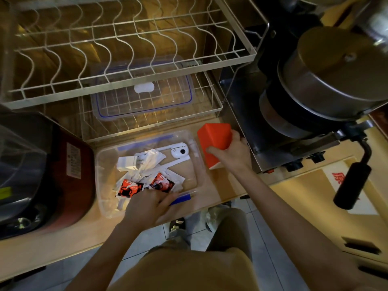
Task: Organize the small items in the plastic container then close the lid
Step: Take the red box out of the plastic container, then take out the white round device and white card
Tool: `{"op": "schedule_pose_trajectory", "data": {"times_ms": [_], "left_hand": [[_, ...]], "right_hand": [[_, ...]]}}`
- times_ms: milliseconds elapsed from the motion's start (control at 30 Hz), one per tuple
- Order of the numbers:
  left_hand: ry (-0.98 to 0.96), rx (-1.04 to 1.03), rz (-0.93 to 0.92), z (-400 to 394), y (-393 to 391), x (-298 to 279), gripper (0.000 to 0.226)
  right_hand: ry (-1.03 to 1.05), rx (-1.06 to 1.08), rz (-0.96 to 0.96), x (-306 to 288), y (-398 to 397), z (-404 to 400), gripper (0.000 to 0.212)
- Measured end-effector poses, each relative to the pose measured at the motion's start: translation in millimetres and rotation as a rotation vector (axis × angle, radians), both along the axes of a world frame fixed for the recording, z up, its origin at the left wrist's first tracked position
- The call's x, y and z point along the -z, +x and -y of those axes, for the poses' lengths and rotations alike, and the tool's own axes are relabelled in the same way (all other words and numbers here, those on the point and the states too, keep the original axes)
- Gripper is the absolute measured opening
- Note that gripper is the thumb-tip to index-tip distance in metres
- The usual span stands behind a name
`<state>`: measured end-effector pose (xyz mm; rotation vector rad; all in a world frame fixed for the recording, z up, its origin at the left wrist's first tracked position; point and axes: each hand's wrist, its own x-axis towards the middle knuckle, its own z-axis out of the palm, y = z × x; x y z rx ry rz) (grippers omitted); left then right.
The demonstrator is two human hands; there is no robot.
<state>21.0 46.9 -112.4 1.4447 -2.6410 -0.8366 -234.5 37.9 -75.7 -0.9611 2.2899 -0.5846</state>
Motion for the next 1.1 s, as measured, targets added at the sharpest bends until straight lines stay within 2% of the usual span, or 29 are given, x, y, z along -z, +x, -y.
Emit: {"op": "schedule_pose_trajectory", "data": {"times_ms": [100,167,333,467,567,700,833,933,1100], "left_hand": [[-0.018,0.003,-0.009,0.0,3.7,2.2,0.076],[-0.026,0.023,-0.003,0.3,4.2,2.4,0.075],[-0.006,0.035,-0.003,0.9,2.7,0.3,0.065],[0.006,0.033,0.012,0.6,2.2,0.3,0.065],[-0.002,0.016,0.025,0.2,1.9,-1.0,0.066],[0.058,0.004,0.042,1.1,0.5,-4.8,0.064],[-0.128,-0.104,0.0,1.6,5.5,-10.5,0.05],[-0.1,-0.253,0.115,7.5,12.5,-7.7,0.048],[-0.11,-0.406,0.186,11.4,21.7,-2.2,0.049]], "right_hand": [[0.096,0.007,-0.009,12.2,2.6,3.0,0.096],[0.136,-0.017,-0.083,19.8,8.1,3.1,0.095],[0.088,-0.044,-0.219,29.2,24.3,4.7,0.092],[-0.028,-0.065,-0.197,23.7,25.7,7.3,0.069],[-0.199,-0.081,-0.181,8.2,33.9,15.9,0.049],[-0.348,-0.308,-0.129,-9.5,65.4,29.2,0.031],[-0.418,-0.58,0.029,-7.3,107.2,39.2,0.027],[-0.351,-0.718,0.099,9.3,134.2,45.2,0.032],[-0.234,-0.834,0.0,41.3,161.2,55.8,0.046]]}}
